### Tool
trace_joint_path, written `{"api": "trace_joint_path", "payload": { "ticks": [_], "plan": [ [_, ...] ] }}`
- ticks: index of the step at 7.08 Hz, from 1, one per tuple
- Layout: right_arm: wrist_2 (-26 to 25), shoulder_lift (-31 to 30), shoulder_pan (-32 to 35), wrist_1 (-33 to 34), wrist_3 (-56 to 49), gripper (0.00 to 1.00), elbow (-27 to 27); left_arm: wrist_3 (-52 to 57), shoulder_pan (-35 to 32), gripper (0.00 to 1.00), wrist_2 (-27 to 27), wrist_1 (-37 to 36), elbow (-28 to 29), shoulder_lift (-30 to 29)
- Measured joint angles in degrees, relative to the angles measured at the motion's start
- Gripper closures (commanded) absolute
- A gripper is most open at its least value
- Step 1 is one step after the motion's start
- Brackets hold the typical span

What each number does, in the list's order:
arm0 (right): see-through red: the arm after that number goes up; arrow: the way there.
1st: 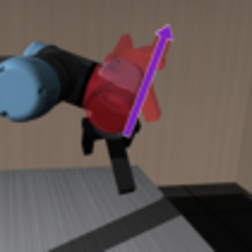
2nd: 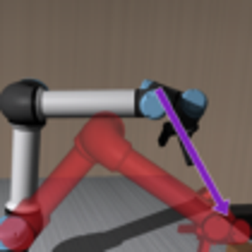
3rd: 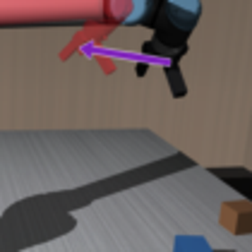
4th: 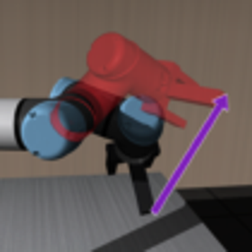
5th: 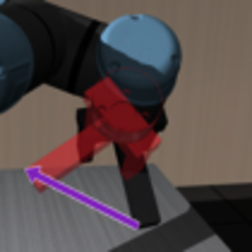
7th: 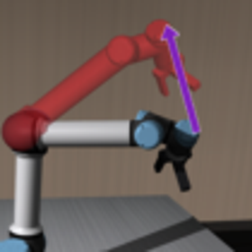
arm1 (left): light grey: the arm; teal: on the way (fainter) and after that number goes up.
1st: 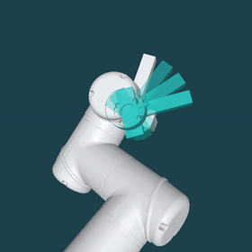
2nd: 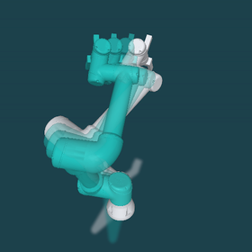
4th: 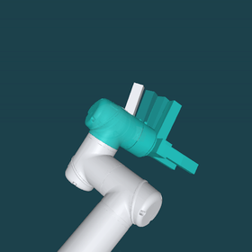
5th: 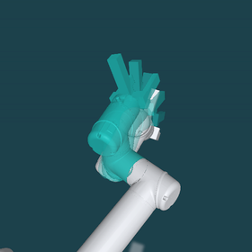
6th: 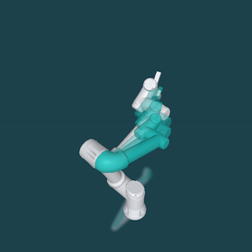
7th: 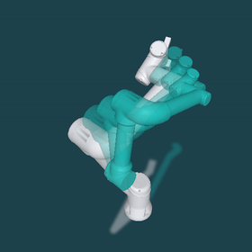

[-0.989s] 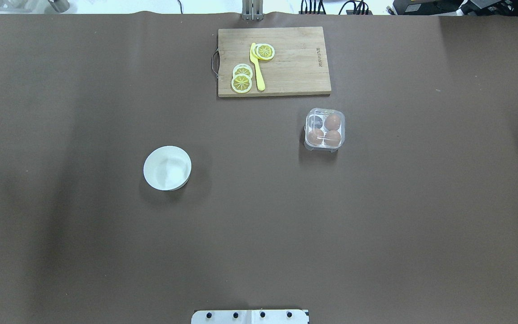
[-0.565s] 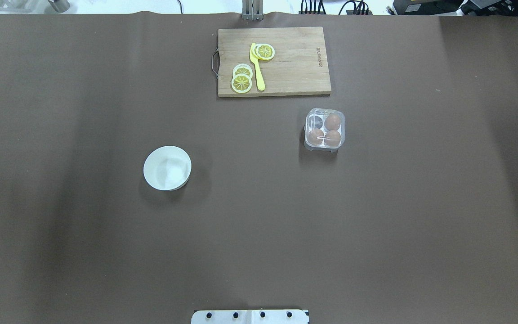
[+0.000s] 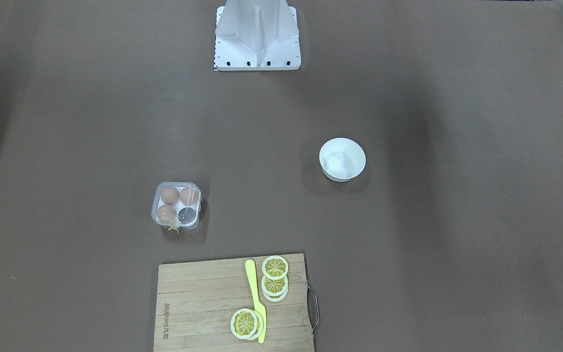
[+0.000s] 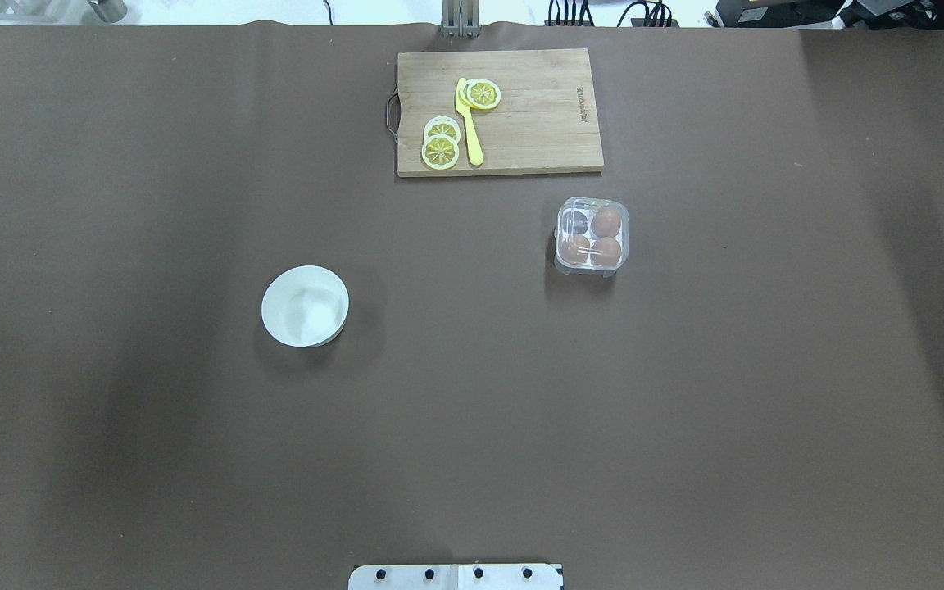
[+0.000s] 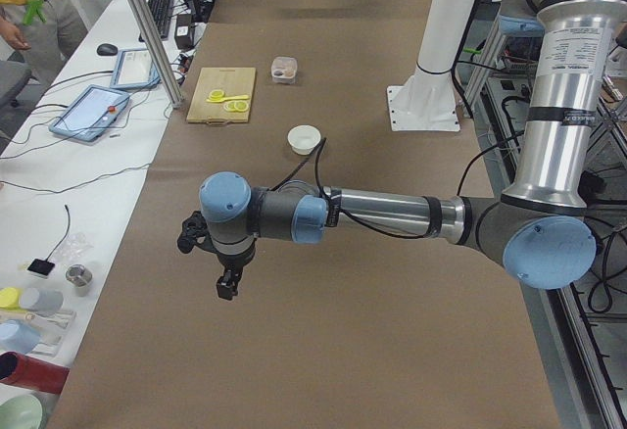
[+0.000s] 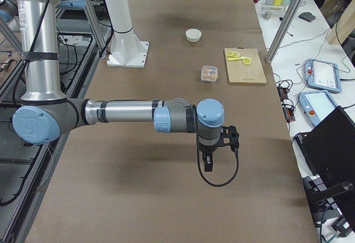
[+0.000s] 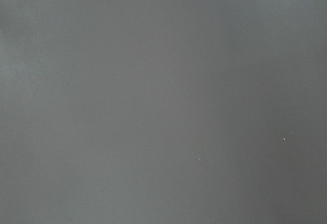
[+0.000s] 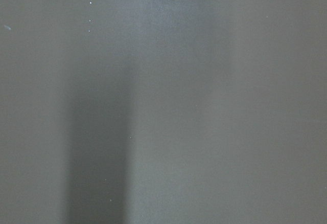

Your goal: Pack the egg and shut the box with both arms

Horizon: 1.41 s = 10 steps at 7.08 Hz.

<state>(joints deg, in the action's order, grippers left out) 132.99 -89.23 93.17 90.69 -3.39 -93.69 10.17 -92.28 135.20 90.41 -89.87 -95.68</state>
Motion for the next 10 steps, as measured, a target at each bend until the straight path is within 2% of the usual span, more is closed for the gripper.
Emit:
{"api": "trace_joint_path", "payload": {
  "ticks": [10],
  "plan": [
    [0.17, 1.69, -0.8, -0.54, 0.05, 0.01, 2.33, 0.3, -0.01, 0.02, 0.07, -1.2, -0.14, 0.37]
  ]
}}
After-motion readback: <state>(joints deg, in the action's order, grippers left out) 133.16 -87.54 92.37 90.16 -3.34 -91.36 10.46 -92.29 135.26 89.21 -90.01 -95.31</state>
